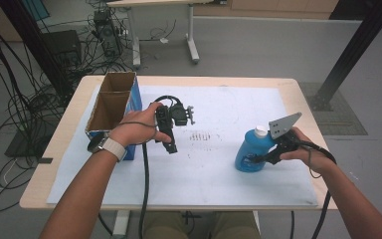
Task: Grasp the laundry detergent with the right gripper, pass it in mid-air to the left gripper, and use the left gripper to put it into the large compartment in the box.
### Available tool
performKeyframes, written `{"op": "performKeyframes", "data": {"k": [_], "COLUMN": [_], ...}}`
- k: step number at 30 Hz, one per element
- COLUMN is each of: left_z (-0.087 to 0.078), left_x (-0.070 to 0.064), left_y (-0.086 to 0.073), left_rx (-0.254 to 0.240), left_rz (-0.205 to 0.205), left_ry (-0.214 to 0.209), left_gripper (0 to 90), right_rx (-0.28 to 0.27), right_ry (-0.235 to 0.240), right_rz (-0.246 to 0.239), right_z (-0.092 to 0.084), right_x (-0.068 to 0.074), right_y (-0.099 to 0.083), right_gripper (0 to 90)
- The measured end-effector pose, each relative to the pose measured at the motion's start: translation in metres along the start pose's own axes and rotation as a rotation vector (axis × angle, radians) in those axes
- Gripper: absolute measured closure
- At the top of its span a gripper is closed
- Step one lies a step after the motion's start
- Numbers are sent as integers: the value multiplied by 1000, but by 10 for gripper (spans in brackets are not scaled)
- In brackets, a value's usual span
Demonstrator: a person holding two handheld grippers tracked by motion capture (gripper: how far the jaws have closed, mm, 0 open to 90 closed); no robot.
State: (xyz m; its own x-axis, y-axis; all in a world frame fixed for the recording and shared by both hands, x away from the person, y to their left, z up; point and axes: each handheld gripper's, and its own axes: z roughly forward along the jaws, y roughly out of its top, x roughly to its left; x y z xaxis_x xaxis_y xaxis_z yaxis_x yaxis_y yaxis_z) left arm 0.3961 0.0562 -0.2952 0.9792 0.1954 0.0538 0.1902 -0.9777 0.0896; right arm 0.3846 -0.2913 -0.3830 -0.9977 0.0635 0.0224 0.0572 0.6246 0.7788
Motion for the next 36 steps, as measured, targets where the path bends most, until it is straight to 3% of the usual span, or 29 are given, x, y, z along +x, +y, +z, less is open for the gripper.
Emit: {"op": "performKeyframes", "data": {"k": [36], "left_z": [-3], "left_x": [0], "left_y": [0], "left_rx": [-1], "left_rz": [-1], "left_ry": [1], "left_gripper": [122], "right_rx": [1], "right_ry": [2], "right_rz": [0], "right_z": [0], "right_x": [-1], "right_y": [1], "right_gripper": [435]}}
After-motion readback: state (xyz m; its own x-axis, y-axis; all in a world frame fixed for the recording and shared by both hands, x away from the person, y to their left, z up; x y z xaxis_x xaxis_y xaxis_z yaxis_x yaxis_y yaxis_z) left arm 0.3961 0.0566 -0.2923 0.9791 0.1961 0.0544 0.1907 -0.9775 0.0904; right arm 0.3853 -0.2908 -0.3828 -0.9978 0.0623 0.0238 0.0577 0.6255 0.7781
